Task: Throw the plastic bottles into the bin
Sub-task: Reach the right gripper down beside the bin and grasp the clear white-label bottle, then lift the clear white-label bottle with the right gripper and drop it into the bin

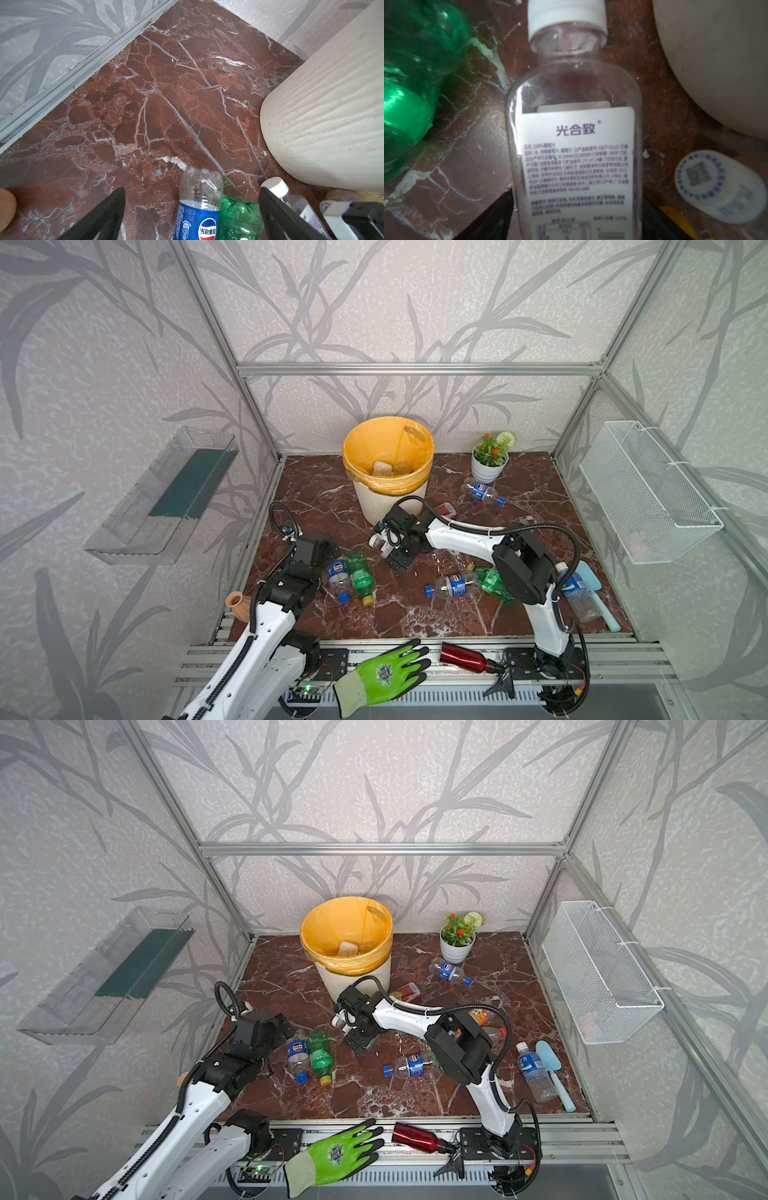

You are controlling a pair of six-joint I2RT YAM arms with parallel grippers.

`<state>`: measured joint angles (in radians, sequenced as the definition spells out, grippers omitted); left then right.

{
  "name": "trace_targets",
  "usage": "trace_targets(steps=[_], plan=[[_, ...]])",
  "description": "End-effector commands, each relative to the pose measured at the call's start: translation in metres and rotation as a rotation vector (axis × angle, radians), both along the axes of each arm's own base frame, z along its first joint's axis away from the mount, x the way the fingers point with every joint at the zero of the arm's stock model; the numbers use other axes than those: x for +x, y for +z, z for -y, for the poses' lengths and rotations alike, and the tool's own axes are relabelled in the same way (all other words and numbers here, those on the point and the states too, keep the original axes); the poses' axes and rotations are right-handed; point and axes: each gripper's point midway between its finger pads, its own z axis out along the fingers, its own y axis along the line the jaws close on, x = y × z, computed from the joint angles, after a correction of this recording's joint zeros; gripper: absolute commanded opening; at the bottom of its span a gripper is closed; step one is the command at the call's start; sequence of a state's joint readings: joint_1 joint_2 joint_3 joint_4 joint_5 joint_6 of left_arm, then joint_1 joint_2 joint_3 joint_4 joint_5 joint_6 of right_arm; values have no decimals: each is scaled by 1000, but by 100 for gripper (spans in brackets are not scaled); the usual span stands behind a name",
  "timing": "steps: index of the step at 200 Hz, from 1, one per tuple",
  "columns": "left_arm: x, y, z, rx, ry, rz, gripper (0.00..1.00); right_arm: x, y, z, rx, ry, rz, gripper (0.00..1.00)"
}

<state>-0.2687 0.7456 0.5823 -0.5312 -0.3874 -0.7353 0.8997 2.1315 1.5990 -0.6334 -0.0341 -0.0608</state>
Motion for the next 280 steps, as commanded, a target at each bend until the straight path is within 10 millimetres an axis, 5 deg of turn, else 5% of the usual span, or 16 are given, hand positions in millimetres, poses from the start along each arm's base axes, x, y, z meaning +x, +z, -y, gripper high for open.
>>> trace_targets(steps=[1,76,128,160,188,207,245,265,280], plan=[[-6,-4,-6,18,17,-19,99,0,-6,9,-84,-8,-22,86],[-10,-3,-10,30,26,-21,99,1,-6,5,-114,-25,-42,60],[-12,1,-10,12,35,3,99,-8,45,0,76,-39,32,55],[-12,4,-10,-11,48,25,99,-25,113,0,347,-16,143,53],[-13,8,-11,-24,63,50,99,-42,216,16,719,17,414,53],[-13,9,-13,-26,74,58,99,-55,297,53,964,-19,668,53],[-13,9,-13,-33,81,62,99,-81,413,132,1158,-84,1112,53],[-11,9,-11,-45,74,61,99,-87,455,148,1207,-96,1256,54],[-10,8,-9,-54,68,61,99,-76,469,136,1196,-81,1287,55]])
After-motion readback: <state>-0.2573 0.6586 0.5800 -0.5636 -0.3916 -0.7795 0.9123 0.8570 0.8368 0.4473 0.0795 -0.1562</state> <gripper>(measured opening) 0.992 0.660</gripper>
